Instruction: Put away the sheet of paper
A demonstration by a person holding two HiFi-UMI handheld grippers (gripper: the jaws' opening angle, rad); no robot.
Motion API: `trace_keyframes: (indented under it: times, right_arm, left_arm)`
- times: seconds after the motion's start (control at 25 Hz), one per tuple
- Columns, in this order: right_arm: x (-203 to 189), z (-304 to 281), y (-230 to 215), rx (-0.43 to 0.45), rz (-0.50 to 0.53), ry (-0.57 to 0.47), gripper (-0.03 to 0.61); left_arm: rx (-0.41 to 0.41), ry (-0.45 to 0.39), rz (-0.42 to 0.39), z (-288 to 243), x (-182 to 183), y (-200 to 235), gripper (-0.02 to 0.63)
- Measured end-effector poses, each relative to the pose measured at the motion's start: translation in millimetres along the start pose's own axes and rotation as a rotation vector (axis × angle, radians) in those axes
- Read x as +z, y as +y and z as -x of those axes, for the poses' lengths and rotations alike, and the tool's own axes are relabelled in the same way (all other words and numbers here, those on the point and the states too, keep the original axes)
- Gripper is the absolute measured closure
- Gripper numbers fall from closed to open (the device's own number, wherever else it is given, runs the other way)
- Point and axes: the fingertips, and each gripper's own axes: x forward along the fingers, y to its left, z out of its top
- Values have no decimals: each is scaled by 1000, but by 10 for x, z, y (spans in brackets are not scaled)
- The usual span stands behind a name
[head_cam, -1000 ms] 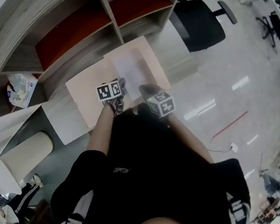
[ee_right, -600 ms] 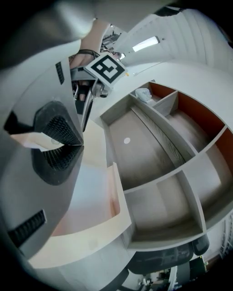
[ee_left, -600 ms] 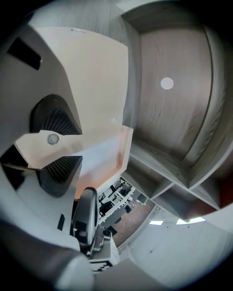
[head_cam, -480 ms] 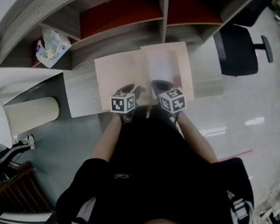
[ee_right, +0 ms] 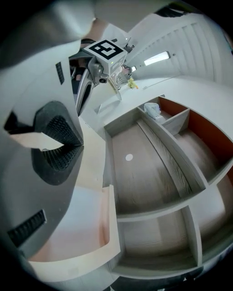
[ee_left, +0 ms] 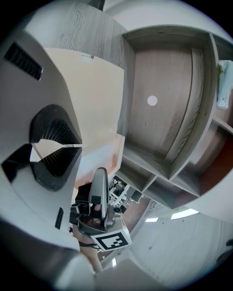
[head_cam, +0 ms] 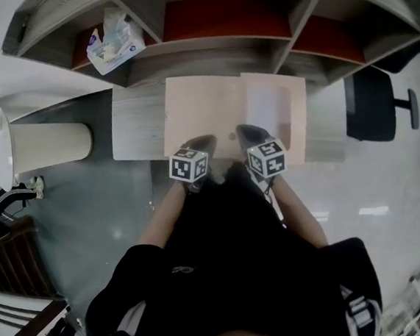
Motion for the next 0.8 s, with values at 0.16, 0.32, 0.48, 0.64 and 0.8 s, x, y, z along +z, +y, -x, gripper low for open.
trace_keyframes:
  times: [0.16,0.32,0.48,0.64,0.8]
  right_arm:
    - [58,57,160,-13,20,-28,560]
    - [134,129,337,-76,80,-75,560]
    - [168,276,603,-163,132,-110,561]
    - [141,507,967,-218,144,-147,561]
    - [39,785,1201,-317,160,-173,561]
  left_arm:
    - [-5,-66,-13,199,-1,20,566]
    - [9,-141,-47,445,50,60,568]
    - [-10,-214,-87,732,72,7,569]
    - [-14,-297,-110,1030,12,-49,569]
    - [-79,-304,-177,1163,-133,-163,569]
